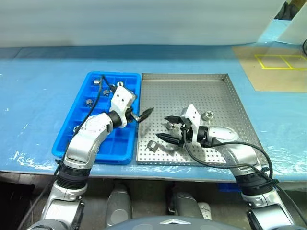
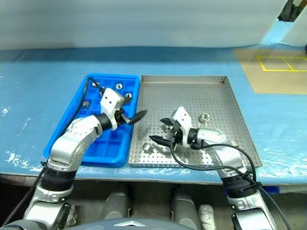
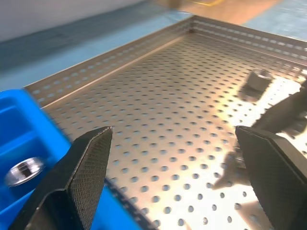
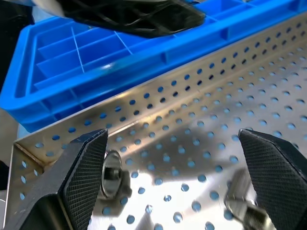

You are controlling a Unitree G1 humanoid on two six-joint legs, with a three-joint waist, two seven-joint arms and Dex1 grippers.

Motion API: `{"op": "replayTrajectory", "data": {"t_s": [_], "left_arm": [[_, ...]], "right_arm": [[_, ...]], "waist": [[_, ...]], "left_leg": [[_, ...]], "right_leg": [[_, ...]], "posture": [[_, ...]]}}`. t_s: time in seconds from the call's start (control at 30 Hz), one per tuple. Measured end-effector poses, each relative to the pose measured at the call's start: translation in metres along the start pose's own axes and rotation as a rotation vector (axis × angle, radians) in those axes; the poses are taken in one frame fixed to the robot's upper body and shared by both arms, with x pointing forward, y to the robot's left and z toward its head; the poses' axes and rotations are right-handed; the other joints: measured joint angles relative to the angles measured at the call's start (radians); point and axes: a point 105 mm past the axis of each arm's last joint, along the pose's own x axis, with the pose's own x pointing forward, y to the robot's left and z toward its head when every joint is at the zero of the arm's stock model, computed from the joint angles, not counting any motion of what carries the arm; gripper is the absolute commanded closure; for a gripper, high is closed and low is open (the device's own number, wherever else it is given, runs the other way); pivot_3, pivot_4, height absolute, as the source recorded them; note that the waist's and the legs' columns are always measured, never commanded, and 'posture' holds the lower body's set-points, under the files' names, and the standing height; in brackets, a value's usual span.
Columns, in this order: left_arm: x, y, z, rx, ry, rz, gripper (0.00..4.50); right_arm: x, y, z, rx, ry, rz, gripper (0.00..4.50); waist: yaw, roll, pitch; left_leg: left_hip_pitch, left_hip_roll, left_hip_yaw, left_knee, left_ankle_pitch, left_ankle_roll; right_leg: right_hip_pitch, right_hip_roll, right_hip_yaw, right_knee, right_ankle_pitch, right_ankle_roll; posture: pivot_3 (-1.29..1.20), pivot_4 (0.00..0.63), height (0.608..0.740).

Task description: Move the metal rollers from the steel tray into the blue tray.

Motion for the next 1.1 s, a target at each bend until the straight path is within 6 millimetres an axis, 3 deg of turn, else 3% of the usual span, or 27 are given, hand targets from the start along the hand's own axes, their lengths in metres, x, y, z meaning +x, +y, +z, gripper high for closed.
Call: {"op": "replayTrajectory", "data": {"t_s": [0.17,0.3,0.47,0.87,1.1], "left_arm": [[0.000,-0.025,-0.007,0.014,0.036,-0.234,0.19],[-0.002,-0.033,-0.007,0.066,0.064,-0.360,0.19],[-0.007,-0.037,-0.022,0.125,0.171,-0.490,0.19],[-0.007,-0.050,-0.042,0.250,0.388,-0.699,0.19],[-0.001,-0.047,-0.047,0.375,0.470,-0.722,0.19]], "right_arm": [[-0.009,0.001,0.000,-0.001,0.008,-0.025,0.00],[-0.019,-0.003,-0.003,0.002,0.030,-0.044,0.00],[-0.028,-0.007,-0.008,0.003,0.055,-0.067,0.00],[-0.028,-0.007,-0.007,0.001,0.048,-0.082,0.00],[-0.027,-0.007,-0.007,0.005,0.046,-0.088,0.00]], "waist": [[-0.013,0.001,0.000],[-0.023,0.001,0.000],[-0.029,0.002,0.000],[-0.030,0.002,-0.001],[-0.040,0.003,-0.001]], "left_leg": [[0.002,0.000,0.001,0.000,0.000,-0.001],[0.004,0.000,0.001,0.000,0.000,-0.001],[0.004,0.000,0.001,0.000,0.000,-0.001],[0.005,0.000,0.002,0.000,0.001,-0.001],[0.011,0.000,0.002,0.000,0.001,-0.001]], "right_leg": [[0.001,0.000,0.001,0.001,0.000,0.000],[0.003,0.000,0.001,0.001,0.000,0.000],[0.003,0.000,0.002,0.001,0.000,0.000],[0.003,0.000,0.002,0.002,0.000,0.000],[0.009,0.000,0.002,0.002,0.000,0.000]], "posture": [[-0.15,0.150,0.740],[-0.16,0.150,0.740],[-0.19,0.150,0.740],[-0.19,0.150,0.740],[-0.19,0.150,0.740]]}}
